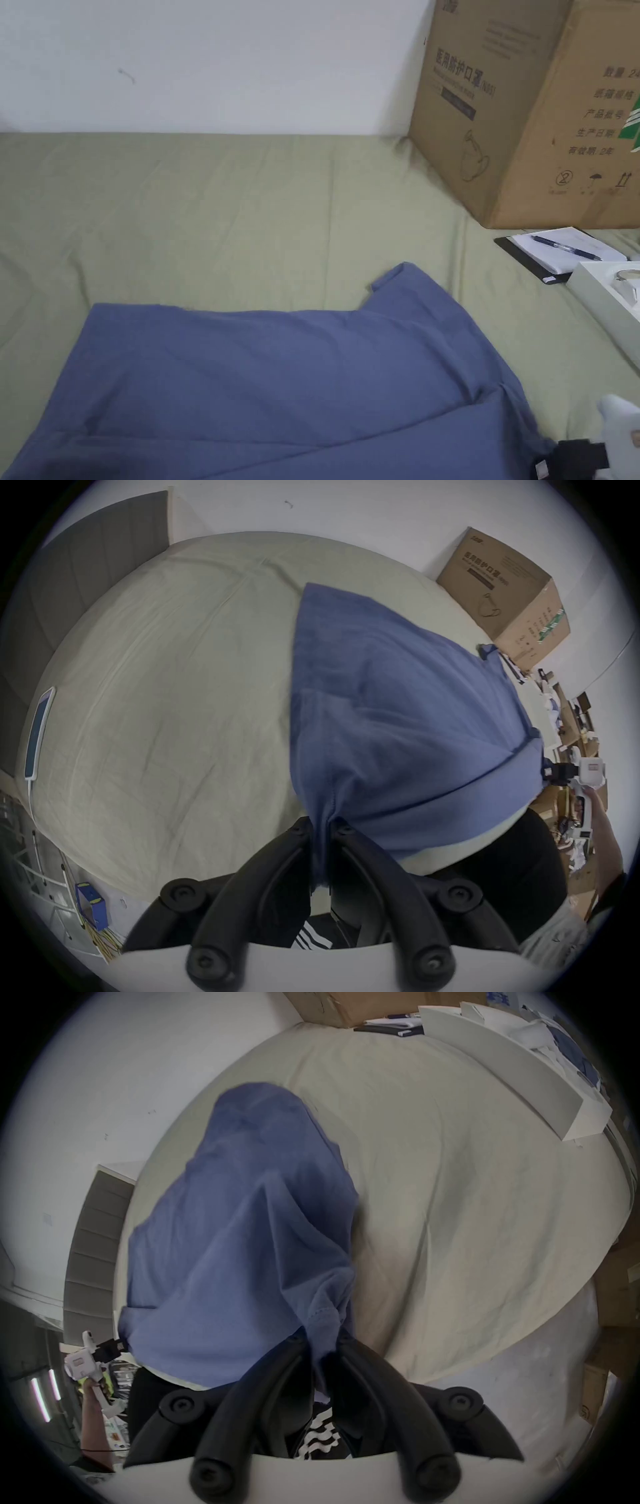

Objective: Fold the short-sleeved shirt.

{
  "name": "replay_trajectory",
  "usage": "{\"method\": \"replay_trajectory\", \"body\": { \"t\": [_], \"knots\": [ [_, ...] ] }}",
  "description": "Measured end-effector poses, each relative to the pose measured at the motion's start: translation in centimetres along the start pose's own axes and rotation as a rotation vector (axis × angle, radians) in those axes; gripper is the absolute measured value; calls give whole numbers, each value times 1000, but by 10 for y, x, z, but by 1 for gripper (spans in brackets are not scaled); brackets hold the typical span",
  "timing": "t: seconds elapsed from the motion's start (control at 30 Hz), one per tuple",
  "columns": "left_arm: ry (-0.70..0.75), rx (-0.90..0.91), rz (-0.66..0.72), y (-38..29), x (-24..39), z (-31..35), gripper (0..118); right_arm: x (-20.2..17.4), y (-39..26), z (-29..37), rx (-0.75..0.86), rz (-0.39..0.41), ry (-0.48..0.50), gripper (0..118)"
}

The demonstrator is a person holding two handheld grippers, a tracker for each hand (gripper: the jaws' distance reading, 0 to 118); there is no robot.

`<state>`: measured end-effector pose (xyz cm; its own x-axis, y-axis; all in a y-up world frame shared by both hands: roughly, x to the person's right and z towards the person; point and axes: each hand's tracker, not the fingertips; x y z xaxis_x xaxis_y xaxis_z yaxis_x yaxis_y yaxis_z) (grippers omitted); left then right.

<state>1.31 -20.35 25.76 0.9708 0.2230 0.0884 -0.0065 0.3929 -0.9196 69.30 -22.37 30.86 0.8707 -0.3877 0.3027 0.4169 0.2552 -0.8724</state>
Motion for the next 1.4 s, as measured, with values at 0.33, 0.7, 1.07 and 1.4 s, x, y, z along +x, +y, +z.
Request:
{"method": "replay_trajectory", "body": {
  "t": [0.33, 0.7, 1.07, 1.4],
  "knots": [
    [198, 217, -124, 5, 20, 49, 117, -41, -1, 54, 201, 299, -303, 108],
    [-74, 867, -212, -27, 119, 136, 86, -178, -107, 117, 994, 457, 122, 93],
    [-7, 1044, -260, -24, 148, 133, 0, -224, -122, 99, 1122, 589, 63, 0],
    [-19, 57, -192, 255, 73, 20, 0, -224, -76, 79, 988, 553, 78, 0]
  ]
}}
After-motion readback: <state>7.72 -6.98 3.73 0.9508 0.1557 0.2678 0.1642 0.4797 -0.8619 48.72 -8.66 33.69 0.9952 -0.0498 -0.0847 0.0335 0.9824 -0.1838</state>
